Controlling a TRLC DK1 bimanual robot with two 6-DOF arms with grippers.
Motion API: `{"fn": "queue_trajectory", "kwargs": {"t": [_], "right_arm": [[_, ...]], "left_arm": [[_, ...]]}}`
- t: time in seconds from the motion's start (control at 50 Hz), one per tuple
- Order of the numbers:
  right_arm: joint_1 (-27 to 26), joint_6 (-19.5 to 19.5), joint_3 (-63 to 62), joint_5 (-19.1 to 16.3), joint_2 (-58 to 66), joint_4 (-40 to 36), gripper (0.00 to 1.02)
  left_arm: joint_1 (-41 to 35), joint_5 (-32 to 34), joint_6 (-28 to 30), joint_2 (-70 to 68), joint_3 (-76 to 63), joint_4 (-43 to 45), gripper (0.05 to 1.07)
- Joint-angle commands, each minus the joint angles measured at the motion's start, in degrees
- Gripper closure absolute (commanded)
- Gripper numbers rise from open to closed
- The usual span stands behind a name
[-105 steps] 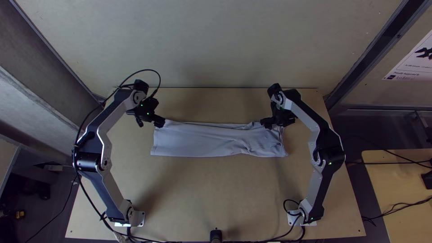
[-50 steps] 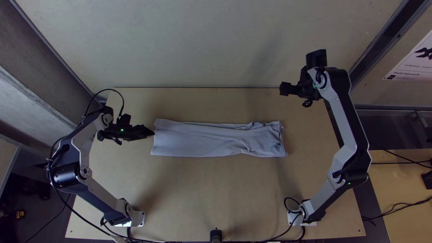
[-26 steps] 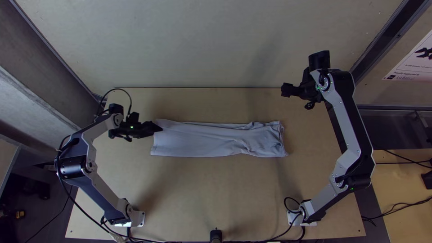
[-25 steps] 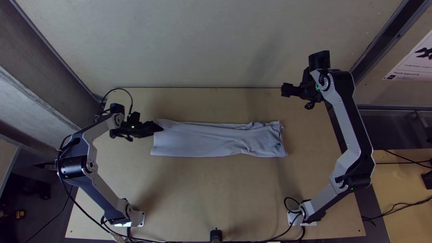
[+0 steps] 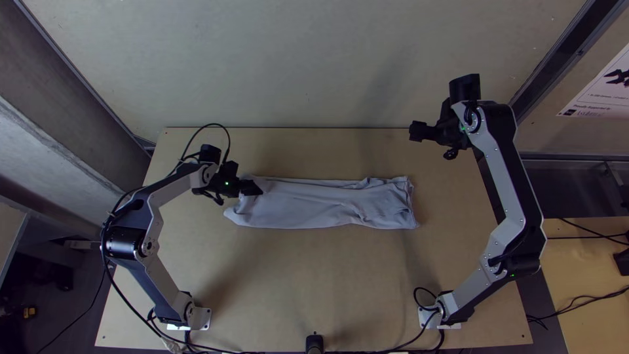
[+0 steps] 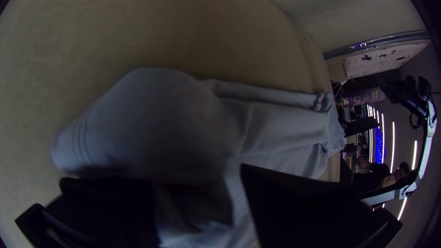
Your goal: Fold the t-shirt
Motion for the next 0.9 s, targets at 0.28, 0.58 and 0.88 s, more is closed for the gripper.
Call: {"fn": "queue_trajectory", "kwargs": {"t": [0.28,0.58,0.88], "right_arm": [[-0.43,2.00,-2.74,-0.28,-2.51,0.56,0.03],[-1.75,1.83,-3.88,-0.28,-2.60,1.18,0.03],[-3.86,1.74,-6.08,-0.28,-3.04,3.81,0.03]], "left_arm": [[-0.65,-7.63,-0.51,1.10,-0.32,-6.52,1.05],[12.00,-11.14,7.93,0.83,5.57,-13.90,1.05],[27.12,-15.71,17.51,5.23,17.00,-21.90,1.05]]}}
